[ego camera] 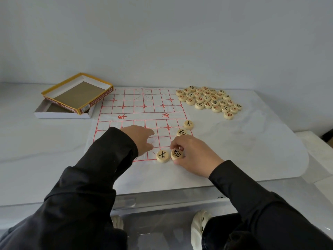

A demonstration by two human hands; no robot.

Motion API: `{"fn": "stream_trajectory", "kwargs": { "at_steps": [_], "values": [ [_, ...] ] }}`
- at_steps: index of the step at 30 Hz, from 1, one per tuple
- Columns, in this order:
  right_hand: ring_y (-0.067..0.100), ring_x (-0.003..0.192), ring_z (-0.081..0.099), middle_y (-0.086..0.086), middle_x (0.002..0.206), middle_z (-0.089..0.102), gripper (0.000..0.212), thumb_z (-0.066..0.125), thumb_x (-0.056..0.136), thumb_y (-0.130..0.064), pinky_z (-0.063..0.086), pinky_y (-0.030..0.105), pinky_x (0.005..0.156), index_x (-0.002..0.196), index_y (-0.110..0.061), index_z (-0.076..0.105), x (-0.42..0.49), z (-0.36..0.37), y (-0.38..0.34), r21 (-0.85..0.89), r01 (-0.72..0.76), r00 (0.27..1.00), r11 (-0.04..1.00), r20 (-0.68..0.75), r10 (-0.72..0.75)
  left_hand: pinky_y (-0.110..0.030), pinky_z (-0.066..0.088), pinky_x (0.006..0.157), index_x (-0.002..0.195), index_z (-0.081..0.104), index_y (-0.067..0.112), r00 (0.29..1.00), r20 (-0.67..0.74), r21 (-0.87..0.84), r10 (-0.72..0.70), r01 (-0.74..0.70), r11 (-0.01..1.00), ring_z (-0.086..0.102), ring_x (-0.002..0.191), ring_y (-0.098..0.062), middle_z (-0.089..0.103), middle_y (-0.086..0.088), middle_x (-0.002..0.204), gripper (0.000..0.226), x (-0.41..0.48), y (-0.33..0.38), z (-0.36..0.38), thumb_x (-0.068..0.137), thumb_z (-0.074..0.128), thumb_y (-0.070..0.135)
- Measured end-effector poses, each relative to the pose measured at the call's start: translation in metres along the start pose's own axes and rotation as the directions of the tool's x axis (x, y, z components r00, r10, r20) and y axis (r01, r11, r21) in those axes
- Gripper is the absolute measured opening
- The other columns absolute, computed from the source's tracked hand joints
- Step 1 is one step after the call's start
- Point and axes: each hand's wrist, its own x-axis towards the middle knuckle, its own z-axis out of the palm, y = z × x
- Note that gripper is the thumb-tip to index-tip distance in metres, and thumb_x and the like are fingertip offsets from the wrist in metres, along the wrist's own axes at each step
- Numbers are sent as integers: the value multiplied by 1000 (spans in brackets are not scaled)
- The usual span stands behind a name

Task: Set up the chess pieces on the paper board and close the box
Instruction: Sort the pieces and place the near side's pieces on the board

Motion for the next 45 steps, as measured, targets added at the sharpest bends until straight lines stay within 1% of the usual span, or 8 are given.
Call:
{"fn": "stream_trajectory", "kwargs": {
  "at_steps": [8,13,21,25,30,35,39,45],
  "values": [
    [8,95,48,-8,107,54,35,68,81,-25,38,19,80,113,-23,55,0,0,3,19,0,1000,1000,0,0,-32,31,108,144,30,25,998,-48,-16,30,-31,999,37,132,-20,37,-1,147,51,4,0,2,96,45,36],
    [9,93,53,-6,103,57,33,72,80,-28,45,22,84,110,-21,59,2,-16,15,86,-51,986,995,-152,64,-32,30,108,144,30,26,990,-114,-65,87,-95,993,35,133,-19,37,1,147,50,11,8,0,96,45,34],
    [12,97,53,-2,103,58,27,62,88,-27,44,23,83,114,-19,59,25,-26,41,98,-131,947,987,-283,154,-37,23,112,147,19,24,924,-363,-122,124,-179,976,19,141,-19,23,1,154,59,43,28,-2,96,46,30],
    [19,117,47,5,121,55,30,54,92,-16,40,31,97,122,-13,56,37,-24,69,91,-238,884,967,-392,255,-41,18,115,147,17,23,912,-396,-69,109,-148,987,11,143,-22,15,-2,156,59,55,29,7,96,44,31],
    [25,129,35,9,137,42,37,50,89,-10,31,34,104,126,-10,52,48,-23,108,111,-439,716,892,-556,422,-40,14,116,148,13,24,894,-421,-60,152,-195,979,6,144,-22,10,-2,156,61,62,34,10,96,43,34],
    [31,139,21,15,154,18,55,44,93,-23,22,40,113,143,-6,27,54,-18,141,129,-622,613,772,-534,582,-39,13,115,148,13,26,901,-402,-65,163,-206,976,5,144,-20,8,0,157,61,65,35,14,96,43,37],
    [31,143,14,15,157,9,61,36,97,-33,18,44,116,148,-8,15,67,-18,149,30,-617,698,786,-441,565,-39,13,115,148,10,27,908,-395,-104,142,-198,975,3,144,-19,5,1,157,63,64,35,15,96,43,38],
    [22,138,28,8,149,35,44,43,96,-22,22,32,112,138,-10,43,71,-17,144,40,-346,825,937,-463,324,-38,11,116,148,7,28,912,-391,-103,125,-178,979,1,144,-19,1,2,157,64,64,33,12,96,43,38]
  ]
}}
